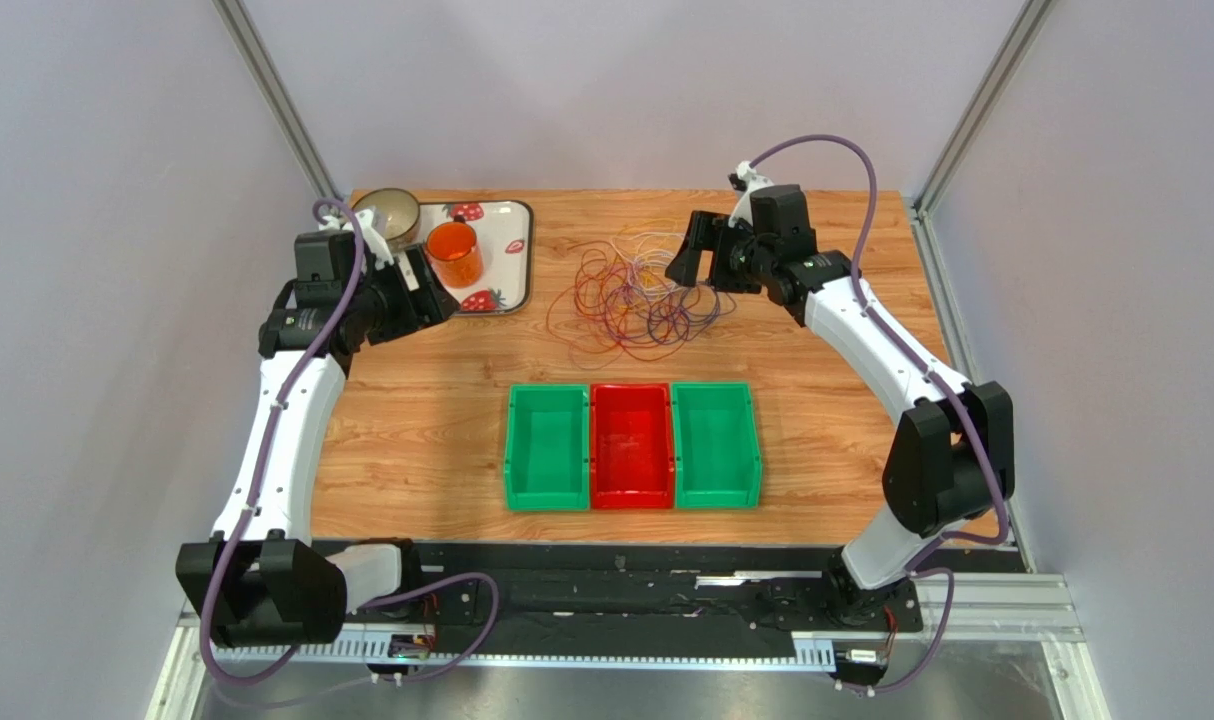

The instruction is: Untangle the cables

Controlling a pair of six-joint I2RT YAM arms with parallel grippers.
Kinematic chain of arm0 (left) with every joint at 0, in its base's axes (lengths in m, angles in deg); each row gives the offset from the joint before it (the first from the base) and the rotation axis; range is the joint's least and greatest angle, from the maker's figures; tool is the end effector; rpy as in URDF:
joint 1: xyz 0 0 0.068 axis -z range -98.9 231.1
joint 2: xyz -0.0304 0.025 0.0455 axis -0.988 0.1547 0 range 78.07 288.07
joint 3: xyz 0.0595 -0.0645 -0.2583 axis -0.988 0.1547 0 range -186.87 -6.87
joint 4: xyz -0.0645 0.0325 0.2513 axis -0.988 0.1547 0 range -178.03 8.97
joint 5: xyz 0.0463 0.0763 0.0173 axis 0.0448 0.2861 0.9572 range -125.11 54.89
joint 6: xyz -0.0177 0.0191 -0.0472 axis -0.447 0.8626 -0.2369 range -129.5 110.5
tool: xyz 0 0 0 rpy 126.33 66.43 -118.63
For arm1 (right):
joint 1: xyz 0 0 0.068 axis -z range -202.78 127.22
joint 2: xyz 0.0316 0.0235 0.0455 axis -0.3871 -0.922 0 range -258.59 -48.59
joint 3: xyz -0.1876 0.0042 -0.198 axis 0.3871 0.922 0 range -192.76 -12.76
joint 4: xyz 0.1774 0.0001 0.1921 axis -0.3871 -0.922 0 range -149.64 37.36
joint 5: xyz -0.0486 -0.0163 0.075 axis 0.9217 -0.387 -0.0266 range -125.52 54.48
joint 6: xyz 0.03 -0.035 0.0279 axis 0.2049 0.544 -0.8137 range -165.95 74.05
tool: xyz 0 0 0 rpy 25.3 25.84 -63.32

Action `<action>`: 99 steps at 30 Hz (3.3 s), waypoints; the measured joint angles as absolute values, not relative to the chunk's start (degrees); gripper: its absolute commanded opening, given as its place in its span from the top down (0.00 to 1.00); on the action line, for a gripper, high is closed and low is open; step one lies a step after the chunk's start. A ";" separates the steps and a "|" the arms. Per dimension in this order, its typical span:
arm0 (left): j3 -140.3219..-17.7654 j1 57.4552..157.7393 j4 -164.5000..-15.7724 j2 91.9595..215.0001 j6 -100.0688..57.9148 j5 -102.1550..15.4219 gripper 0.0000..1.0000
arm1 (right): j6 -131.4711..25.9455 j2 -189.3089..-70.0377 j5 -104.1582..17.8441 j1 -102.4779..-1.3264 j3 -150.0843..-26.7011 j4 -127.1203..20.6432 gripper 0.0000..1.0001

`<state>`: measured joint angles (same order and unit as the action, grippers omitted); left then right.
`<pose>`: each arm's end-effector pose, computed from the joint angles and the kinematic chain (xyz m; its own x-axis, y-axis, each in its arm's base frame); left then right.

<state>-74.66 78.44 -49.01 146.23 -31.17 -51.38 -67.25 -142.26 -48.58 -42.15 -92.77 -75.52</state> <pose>0.2509 0.0016 0.3483 -0.6526 -0.3852 -0.6525 -0.0744 0.8895 -0.4508 0.3525 0.1326 0.3128 -0.7029 0.1279 -0.6997 -0.2567 0.8718 0.4172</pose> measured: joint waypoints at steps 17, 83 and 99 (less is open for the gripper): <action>-74.66 78.44 -48.83 145.97 -31.10 -51.31 0.16 | -66.48 -144.25 -48.62 -43.62 -94.10 -75.71 0.21; -74.66 78.44 -48.42 144.92 -31.08 -52.73 0.16 | -63.58 -131.53 -44.93 -48.32 -121.33 -63.91 1.00; -74.45 87.67 -50.95 145.19 -31.21 -57.76 0.16 | -64.58 -141.32 -42.28 -48.36 -118.12 -69.37 1.00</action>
<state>-74.45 87.67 -50.95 145.19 -31.21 -57.76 -64.58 -141.32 -42.28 -48.36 -118.12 -69.37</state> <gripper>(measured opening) 0.838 0.011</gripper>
